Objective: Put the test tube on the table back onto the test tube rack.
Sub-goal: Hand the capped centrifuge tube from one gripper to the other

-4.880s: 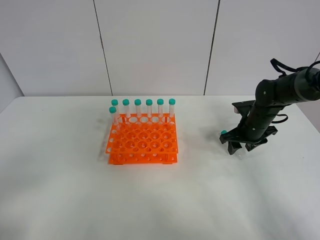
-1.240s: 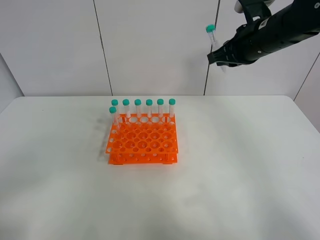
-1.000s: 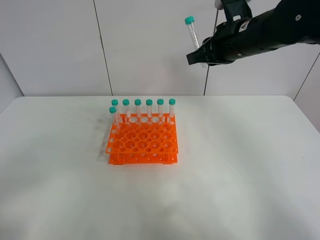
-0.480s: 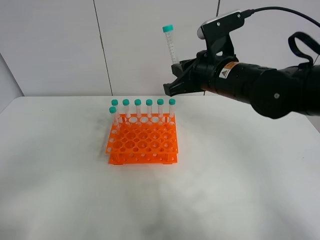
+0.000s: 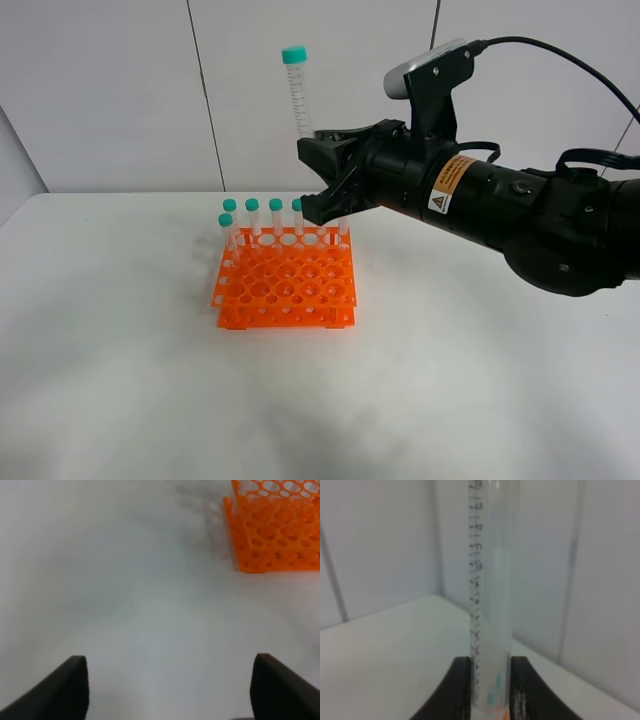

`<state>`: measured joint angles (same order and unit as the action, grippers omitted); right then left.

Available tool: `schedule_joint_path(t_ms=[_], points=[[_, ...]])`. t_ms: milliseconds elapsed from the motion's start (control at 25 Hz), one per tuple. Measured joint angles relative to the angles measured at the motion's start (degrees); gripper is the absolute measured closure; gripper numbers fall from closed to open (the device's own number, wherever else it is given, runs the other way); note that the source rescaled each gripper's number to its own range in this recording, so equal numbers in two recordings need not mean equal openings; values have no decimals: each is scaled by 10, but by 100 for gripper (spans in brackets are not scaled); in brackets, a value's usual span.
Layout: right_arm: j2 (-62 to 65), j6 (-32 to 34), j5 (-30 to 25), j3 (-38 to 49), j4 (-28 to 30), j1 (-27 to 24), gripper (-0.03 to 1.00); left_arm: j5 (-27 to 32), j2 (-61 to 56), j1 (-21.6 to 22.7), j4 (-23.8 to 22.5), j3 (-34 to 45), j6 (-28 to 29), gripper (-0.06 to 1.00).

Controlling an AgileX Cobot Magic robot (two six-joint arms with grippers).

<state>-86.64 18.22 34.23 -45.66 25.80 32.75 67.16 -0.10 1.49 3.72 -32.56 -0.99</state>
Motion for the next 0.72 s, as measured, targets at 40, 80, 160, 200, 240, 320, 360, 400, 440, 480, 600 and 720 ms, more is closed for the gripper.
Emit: schedule_joint_path(t_ms=[40,80,160,200,240,320,360,400,440,480,600,720], points=[[0,15,0,0,21,0,97,0,0,0,0,0,0,-6],[0,24,1,1,36,0,97,0,0,0,0,0,0,-6],[0,32,1,4,53,0,97,0,0,0,0,0,0,-6],[0,33,1,5,62,0,97,0,0,0,0,0,0,-6],[0,34,3,5,71,0,97,0,0,0,0,0,0,-6],[0,37,10,6,84,0,97,0,0,0,0,0,0,-6],[0,40,18,8,88,0,97,0,0,0,0,0,0,-6],[0,40,30,12,89,0,97,0,0,0,0,0,0,-6],[0,41,51,20,89,-3,97,0,0,0,0,0,0,-6],[0,42,76,31,89,-7,97,0,0,0,0,0,0,-6],[0,48,131,64,78,-33,97,0,0,0,0,0,0,-6],[0,50,150,95,75,-65,97,0,0,0,0,0,0,-6]])
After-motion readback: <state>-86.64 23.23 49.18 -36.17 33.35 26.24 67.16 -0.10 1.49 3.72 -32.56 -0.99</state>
